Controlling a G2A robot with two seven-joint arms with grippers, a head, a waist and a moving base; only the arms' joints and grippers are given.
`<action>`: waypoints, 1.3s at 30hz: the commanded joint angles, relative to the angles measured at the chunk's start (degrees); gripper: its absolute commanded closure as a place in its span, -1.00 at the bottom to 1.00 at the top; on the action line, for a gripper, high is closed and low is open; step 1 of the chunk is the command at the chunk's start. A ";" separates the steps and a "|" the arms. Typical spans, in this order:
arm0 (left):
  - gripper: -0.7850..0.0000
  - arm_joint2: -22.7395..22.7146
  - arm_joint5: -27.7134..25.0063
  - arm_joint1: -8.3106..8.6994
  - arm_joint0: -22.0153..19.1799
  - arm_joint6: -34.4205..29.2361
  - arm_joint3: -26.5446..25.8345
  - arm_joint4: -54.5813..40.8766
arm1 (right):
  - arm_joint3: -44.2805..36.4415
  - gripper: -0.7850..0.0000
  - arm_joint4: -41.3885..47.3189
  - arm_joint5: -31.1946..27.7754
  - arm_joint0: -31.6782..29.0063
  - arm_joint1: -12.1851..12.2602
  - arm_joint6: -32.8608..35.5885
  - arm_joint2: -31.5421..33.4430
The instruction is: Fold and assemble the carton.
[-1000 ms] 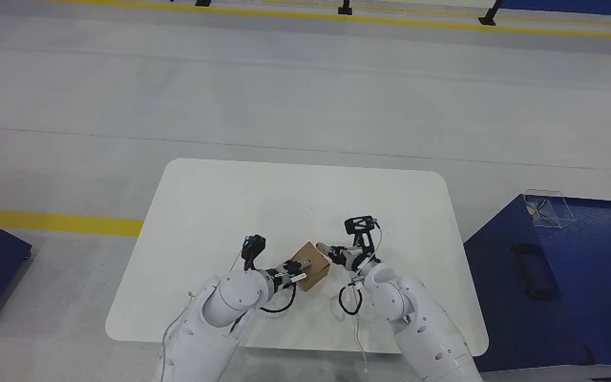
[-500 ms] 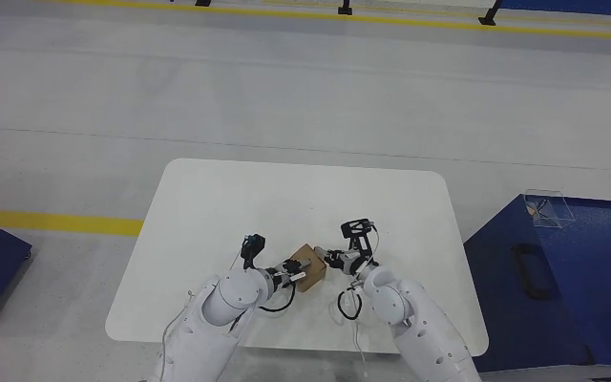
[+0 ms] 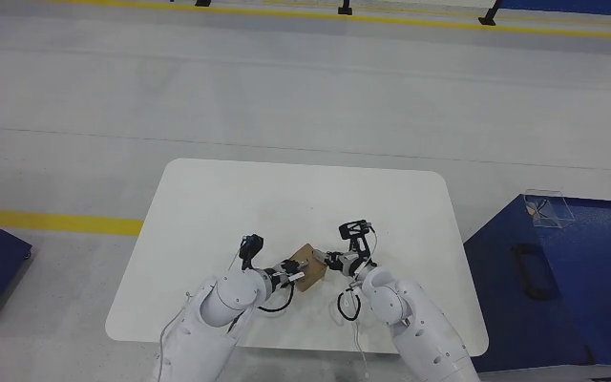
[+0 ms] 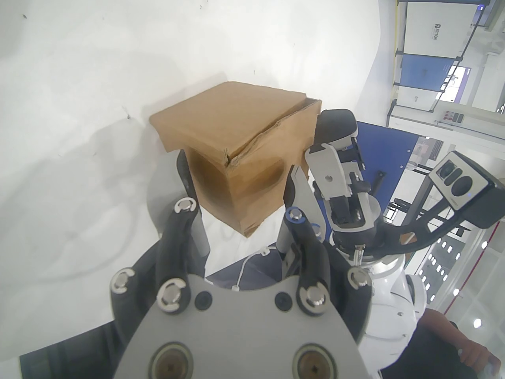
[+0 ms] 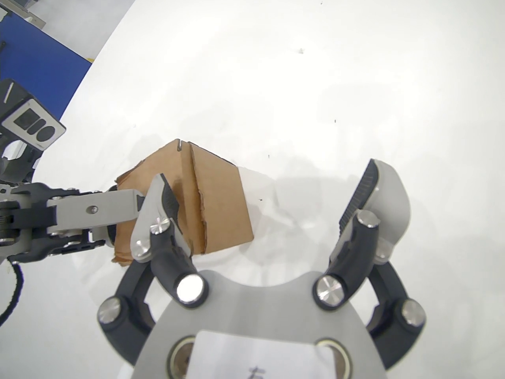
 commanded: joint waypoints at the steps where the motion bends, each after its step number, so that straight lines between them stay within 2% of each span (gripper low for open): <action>1: -0.09 0.01 -0.02 0.06 0.14 0.01 -0.25 0.06 | 0.50 -1.00 -0.04 0.75 0.29 -0.08 0.24 -0.09; 7: -0.10 -0.67 -1.38 0.40 1.59 1.39 -2.62 0.56 | 1.15 -1.00 -0.15 1.41 0.75 -0.31 0.48 -0.58; 9: -0.18 -1.14 -2.50 0.66 2.40 1.83 -4.18 1.40 | 0.78 -1.00 0.14 1.16 0.62 -0.26 0.57 -0.19; 13: -0.46 -2.32 -6.71 1.50 5.17 3.23 -8.70 5.27 | -1.27 -1.00 1.20 -0.33 -0.25 0.16 0.98 1.80; 18: -0.56 -2.24 -14.05 2.58 10.81 8.74 -14.78 14.59 | -3.73 -1.00 3.66 -0.49 -1.63 0.72 1.92 5.18; 19: -0.91 -1.83 -14.82 2.63 11.75 10.33 -15.48 16.00 | -4.18 -1.00 4.94 -0.68 -1.73 0.73 2.00 5.67; 20: -1.00 -1.83 -14.82 2.63 11.75 10.33 -15.48 16.00 | -4.18 -1.00 4.94 -0.68 -1.73 0.73 2.00 5.67; 30: -1.00 -2.09 -15.47 2.62 11.76 11.31 -15.86 15.81 | -4.02 -1.00 4.25 0.36 -1.85 0.79 0.91 6.19; 34: -1.00 -2.48 -23.49 3.29 11.78 18.20 -16.23 25.96 | -4.29 -1.00 8.11 1.11 -1.95 0.97 1.04 8.89; 36: -1.00 -0.66 -28.04 3.94 11.41 22.15 -14.54 40.39 | -3.96 -1.00 9.09 1.41 -1.72 1.14 1.98 10.15; 39: -1.00 1.40 -37.59 4.75 11.06 25.18 -12.93 52.26 | -3.83 -1.00 10.59 2.02 -1.46 1.28 2.52 11.50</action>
